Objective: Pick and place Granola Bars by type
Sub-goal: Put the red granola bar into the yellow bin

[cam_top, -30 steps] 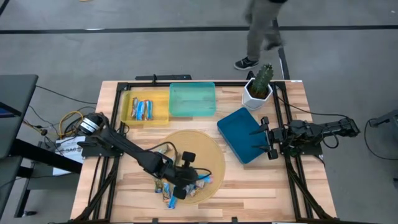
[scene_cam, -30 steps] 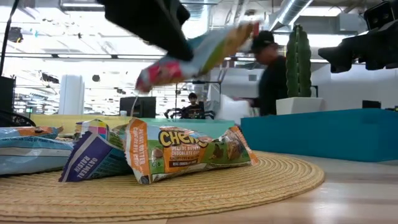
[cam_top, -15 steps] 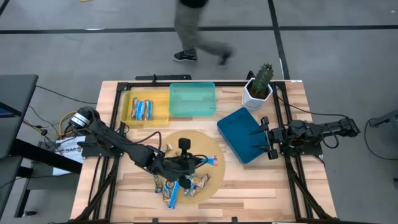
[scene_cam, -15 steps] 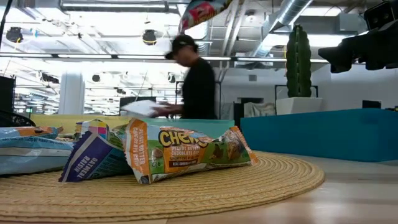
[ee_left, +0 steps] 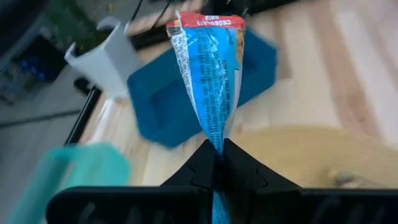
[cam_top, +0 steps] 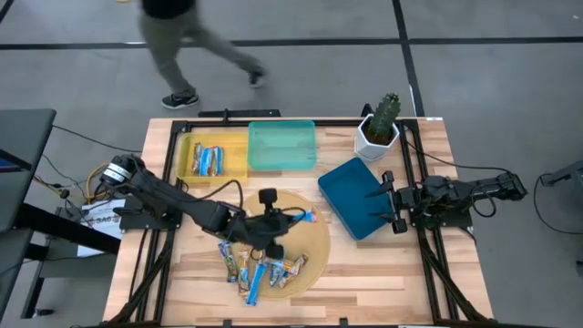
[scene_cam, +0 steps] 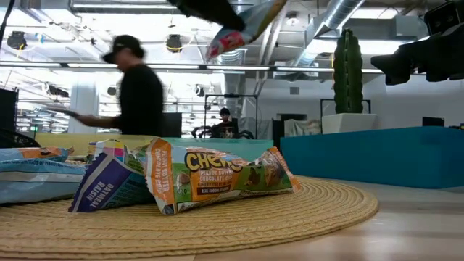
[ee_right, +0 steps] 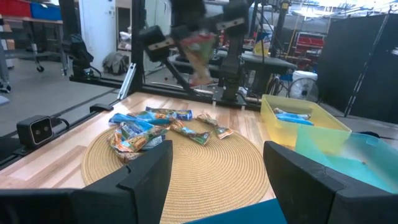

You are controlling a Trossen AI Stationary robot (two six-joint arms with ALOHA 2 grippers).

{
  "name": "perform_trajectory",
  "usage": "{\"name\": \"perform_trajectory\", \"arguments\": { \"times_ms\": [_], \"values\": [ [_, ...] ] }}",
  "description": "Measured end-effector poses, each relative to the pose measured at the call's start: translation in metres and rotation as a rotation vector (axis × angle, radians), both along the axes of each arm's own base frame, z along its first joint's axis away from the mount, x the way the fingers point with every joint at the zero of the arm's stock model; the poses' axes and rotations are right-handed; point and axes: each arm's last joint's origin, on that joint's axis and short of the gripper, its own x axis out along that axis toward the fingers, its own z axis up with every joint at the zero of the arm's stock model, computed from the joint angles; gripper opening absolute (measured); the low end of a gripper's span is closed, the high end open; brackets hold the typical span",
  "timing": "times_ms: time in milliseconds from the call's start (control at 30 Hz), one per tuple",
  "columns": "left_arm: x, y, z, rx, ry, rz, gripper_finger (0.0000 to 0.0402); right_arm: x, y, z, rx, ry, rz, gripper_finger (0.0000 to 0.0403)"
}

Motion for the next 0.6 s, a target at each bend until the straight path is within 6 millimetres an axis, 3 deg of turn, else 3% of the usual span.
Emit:
{"name": "perform_trajectory", "arguments": {
  "times_ms": [233, 600],
  "values": [
    [-0.022, 0.042, -0.009, -0.048, -0.008, 0.131, 0.0010, 0.000, 0.000, 0.000, 0.000, 0.000, 0.000, 0.0244],
    [-0.089, 0.108, -0.030, -0.160, -0.082, 0.408, 0.0007, 0.000, 0.000, 0.000, 0.000, 0.001, 0.001, 0.0244]
  ]
}}
